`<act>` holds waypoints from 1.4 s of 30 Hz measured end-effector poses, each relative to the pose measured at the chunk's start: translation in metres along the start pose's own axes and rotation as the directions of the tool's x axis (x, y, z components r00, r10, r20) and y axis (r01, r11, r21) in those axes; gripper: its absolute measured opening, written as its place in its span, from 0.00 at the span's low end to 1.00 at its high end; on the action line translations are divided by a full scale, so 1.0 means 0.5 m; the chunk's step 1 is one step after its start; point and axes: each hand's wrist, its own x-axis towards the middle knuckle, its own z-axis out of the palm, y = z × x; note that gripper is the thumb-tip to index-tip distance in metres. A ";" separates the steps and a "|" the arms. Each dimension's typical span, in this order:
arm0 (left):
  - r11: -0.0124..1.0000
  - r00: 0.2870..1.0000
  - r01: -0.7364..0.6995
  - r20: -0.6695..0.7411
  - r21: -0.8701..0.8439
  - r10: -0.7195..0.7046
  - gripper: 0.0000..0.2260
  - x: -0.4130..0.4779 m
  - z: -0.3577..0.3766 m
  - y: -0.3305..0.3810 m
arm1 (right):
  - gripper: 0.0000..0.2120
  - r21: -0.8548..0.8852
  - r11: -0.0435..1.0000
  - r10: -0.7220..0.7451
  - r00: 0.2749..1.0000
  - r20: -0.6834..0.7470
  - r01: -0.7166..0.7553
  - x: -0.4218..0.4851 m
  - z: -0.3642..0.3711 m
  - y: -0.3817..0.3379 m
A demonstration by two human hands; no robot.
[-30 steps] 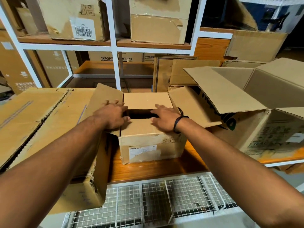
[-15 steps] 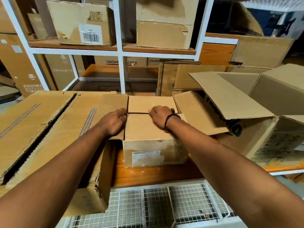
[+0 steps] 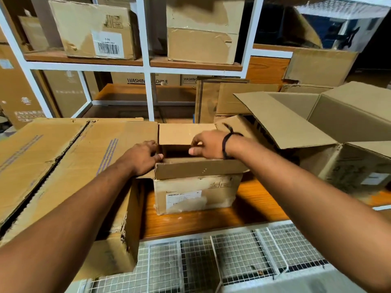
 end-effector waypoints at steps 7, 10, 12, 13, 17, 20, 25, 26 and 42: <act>0.992 1.000 0.015 0.016 0.126 -0.018 0.25 0.008 0.010 0.003 | 0.41 0.030 0.999 0.035 0.999 -0.035 -0.034 -0.020 0.181 0.005; 0.987 1.000 0.007 0.023 0.159 -0.011 0.26 0.010 0.014 0.000 | 0.43 0.013 0.999 0.051 0.996 -0.072 -0.050 -0.024 0.230 0.016; 0.985 1.000 0.001 0.025 0.171 -0.006 0.26 0.014 0.018 -0.006 | 0.42 0.011 0.998 0.064 0.986 -0.155 -0.063 -0.021 0.249 0.015; 0.985 1.000 0.002 0.026 0.172 -0.007 0.26 0.016 0.020 -0.008 | 0.40 0.007 0.997 0.075 0.977 -0.201 -0.075 -0.019 0.255 0.014; 0.985 1.000 -0.010 0.028 0.174 0.005 0.27 0.017 0.020 -0.012 | 0.33 -0.052 0.991 0.099 0.934 -0.343 -0.124 -0.007 0.275 0.006; 0.981 0.999 -0.007 0.037 0.194 0.000 0.27 0.016 0.021 -0.010 | 0.31 -0.062 0.989 0.099 0.918 -0.384 -0.132 -0.003 0.275 0.003; 0.981 0.998 -0.010 0.068 0.195 -0.004 0.27 0.011 0.018 0.000 | 0.29 -0.042 0.992 0.096 0.921 -0.376 -0.121 -0.021 0.275 0.014; 0.985 0.995 0.000 0.099 0.172 -0.017 0.26 0.013 0.012 0.003 | 0.28 -0.029 0.992 0.107 0.924 -0.366 -0.126 -0.027 0.274 0.018; 0.910 0.981 -0.048 0.192 0.413 -0.035 0.41 0.138 -0.021 0.019 | 0.42 0.082 0.996 0.038 0.999 -0.006 -0.037 0.072 0.172 0.129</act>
